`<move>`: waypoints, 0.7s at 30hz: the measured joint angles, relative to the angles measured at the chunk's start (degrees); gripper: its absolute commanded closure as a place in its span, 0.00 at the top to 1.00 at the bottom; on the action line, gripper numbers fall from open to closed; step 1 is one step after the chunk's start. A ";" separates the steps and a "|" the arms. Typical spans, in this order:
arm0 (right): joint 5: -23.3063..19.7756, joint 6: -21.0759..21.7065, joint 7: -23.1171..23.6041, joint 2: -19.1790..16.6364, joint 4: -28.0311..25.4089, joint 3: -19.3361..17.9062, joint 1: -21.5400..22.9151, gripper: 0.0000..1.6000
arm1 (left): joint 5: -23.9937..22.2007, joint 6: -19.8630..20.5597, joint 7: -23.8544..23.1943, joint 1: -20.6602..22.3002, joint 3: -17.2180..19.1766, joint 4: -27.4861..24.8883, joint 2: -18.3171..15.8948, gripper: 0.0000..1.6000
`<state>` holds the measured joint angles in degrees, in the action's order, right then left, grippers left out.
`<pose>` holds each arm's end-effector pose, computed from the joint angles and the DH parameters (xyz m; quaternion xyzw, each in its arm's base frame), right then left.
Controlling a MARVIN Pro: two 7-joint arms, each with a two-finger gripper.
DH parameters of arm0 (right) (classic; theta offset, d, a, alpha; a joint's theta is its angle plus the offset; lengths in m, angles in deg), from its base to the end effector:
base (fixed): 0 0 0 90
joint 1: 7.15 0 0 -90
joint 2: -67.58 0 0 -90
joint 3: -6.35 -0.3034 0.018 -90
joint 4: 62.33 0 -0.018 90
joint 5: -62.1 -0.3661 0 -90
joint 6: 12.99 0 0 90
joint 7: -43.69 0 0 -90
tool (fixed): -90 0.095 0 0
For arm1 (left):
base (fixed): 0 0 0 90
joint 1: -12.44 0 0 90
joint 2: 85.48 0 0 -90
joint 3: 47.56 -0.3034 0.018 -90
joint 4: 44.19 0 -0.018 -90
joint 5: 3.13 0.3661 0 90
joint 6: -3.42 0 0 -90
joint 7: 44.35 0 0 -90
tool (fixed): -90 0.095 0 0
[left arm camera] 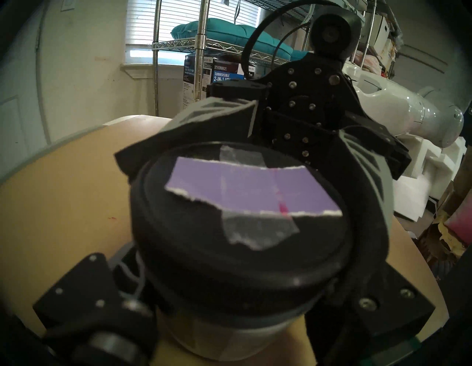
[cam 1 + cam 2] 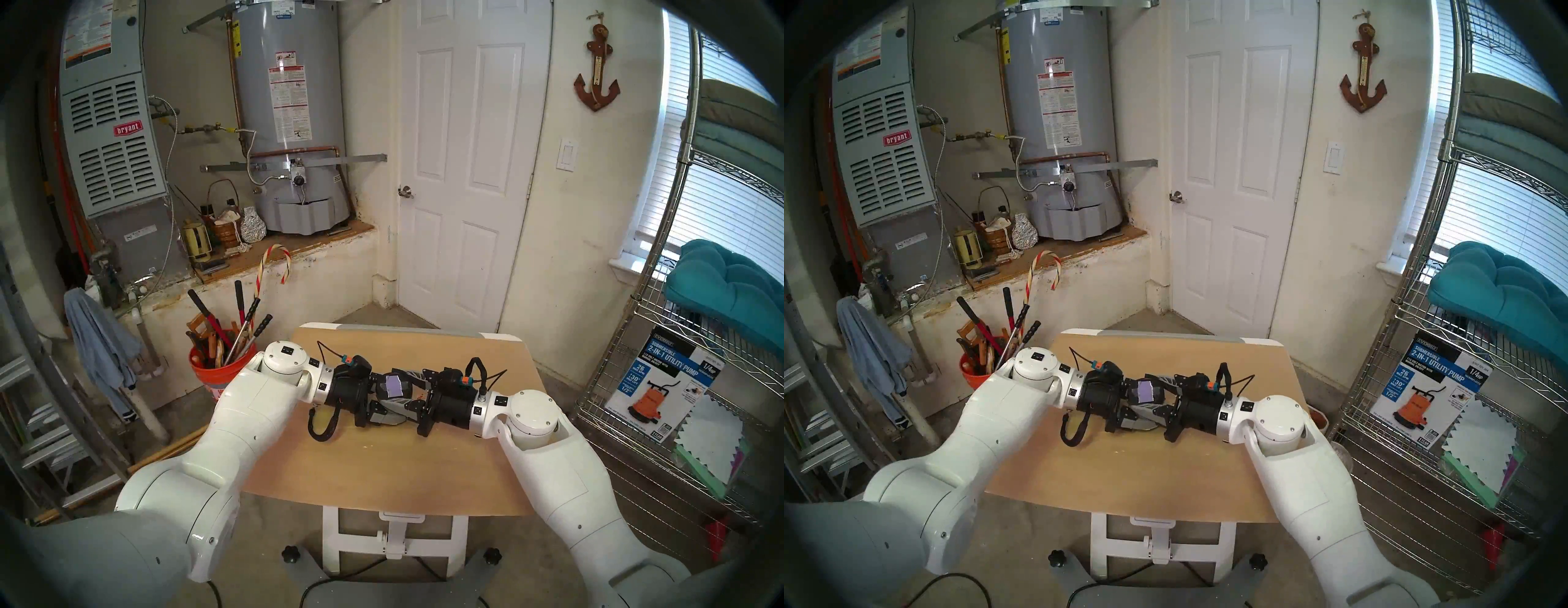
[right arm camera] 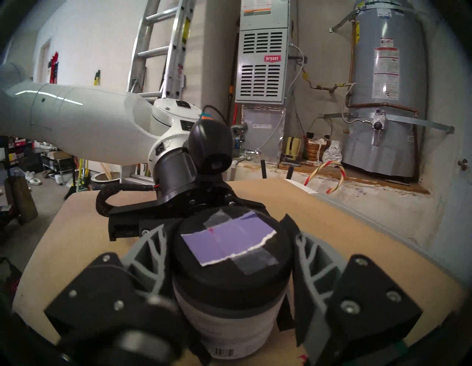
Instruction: Open paint jar
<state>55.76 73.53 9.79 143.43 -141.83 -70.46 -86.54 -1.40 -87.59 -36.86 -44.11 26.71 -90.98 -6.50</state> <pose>0.4696 0.0742 -0.3358 -0.6092 -0.4432 -0.5685 0.3307 0.5334 -0.0530 -0.3652 0.6245 -0.5352 0.3696 0.4324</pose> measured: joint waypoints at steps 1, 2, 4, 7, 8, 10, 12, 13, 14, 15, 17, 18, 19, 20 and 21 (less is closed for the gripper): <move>0.10 0.00 0.92 0.00 0.29 -0.01 0.48 0.00 | -0.04 0.00 -0.21 0.03 -0.01 0.03 -0.07 0.00; 0.19 0.01 1.49 0.00 0.46 -0.02 0.79 0.00 | -0.07 0.00 -0.35 0.05 -0.02 0.05 -0.11 0.00; 0.59 0.03 3.23 -0.01 0.99 -0.02 1.78 0.00 | -0.22 -0.07 -0.86 0.17 -0.02 0.07 -0.26 0.00; 1.26 0.03 5.59 0.03 1.95 0.08 3.33 0.00 | -0.40 -0.49 -1.52 0.44 0.01 0.34 -0.42 0.00; 1.51 0.02 6.37 0.07 2.30 0.16 3.88 0.00 | -0.47 -0.70 -1.74 0.57 0.04 0.54 -0.47 0.00; 1.84 0.01 7.35 0.13 2.78 0.28 4.62 0.00 | -0.54 -0.99 -2.04 0.76 0.08 0.88 -0.53 0.00; 2.23 -0.05 8.71 0.20 3.63 0.48 5.65 0.00 | -0.60 -1.40 -2.43 1.06 0.10 1.48 -0.58 0.00; 2.35 -0.08 9.13 0.23 3.92 0.54 5.97 0.00 | -0.61 -1.53 -2.53 1.15 0.10 1.69 -0.58 0.00; 2.52 -0.14 9.70 0.25 4.30 0.63 6.40 0.00 | -0.63 -1.70 -2.60 1.27 0.10 1.96 -0.58 0.00; 2.65 -0.22 10.21 0.28 4.70 0.70 6.81 0.00 | -0.64 -1.85 -2.63 1.39 0.08 2.21 -0.58 0.00; 2.91 -0.44 11.38 0.37 5.76 0.81 7.77 0.00 | -0.67 -2.21 -2.67 1.65 0.00 2.82 -0.56 0.00; 3.03 -0.64 12.22 0.44 6.63 0.89 8.46 0.00 | -0.67 -2.47 -2.67 1.83 -0.06 3.29 -0.50 0.00; 3.09 -0.77 12.65 0.49 7.05 0.89 8.79 0.00 | -0.68 -2.61 -2.67 1.92 -0.09 3.53 -0.47 0.00; 3.12 -0.89 13.10 0.54 7.47 0.89 9.11 0.00 | -0.68 -2.75 -2.67 2.02 -0.14 3.77 -0.43 0.00; 3.12 -1.10 13.74 0.60 8.14 0.86 9.58 0.00 | -0.71 -2.97 -2.68 2.17 -0.18 4.10 -0.37 0.00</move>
<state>58.88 72.44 23.53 144.03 -133.70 -69.60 -76.96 -2.11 -90.55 -39.54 -41.94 26.53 -86.88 -6.87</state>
